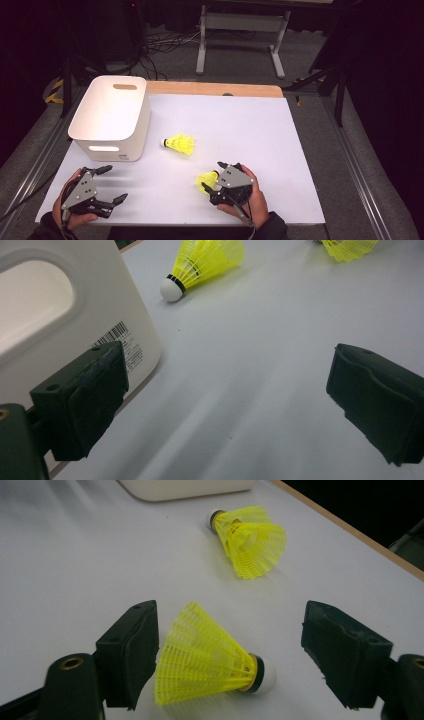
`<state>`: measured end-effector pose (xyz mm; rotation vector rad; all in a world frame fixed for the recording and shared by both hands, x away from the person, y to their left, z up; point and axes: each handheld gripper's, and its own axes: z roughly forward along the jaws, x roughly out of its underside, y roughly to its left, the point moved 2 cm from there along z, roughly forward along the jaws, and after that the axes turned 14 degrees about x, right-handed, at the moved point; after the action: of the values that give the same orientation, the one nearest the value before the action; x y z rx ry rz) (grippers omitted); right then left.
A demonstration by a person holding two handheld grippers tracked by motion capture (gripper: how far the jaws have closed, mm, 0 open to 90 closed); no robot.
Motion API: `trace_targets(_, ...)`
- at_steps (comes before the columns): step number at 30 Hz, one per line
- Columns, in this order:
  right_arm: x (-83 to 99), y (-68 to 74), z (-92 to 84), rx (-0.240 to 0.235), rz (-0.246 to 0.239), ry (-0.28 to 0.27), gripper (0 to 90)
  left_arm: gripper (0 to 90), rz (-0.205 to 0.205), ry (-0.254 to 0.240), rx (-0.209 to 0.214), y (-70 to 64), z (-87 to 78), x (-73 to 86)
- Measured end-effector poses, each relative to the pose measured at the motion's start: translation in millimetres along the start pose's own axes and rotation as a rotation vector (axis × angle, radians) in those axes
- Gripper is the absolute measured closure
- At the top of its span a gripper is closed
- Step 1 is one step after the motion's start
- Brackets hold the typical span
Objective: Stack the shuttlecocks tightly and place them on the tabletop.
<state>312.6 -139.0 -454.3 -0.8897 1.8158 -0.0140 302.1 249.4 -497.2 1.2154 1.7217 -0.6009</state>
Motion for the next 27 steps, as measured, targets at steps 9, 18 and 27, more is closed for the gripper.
trace_targets(9,11.9,5.0,19.2,0.024,-0.051,0.047,40.0,4.1,-0.004,-0.003,0.003,0.4,0.8,0.4)
trace_targets(18,12.0,5.2,18.5,0.015,-0.078,0.054,63.9,4.2,-0.003,0.001,0.008,-0.5,1.5,-0.2)
trace_targets(27,6.6,-0.8,15.1,0.063,-0.092,0.038,84.1,4.3,-0.002,0.002,0.005,0.3,1.3,-0.4)
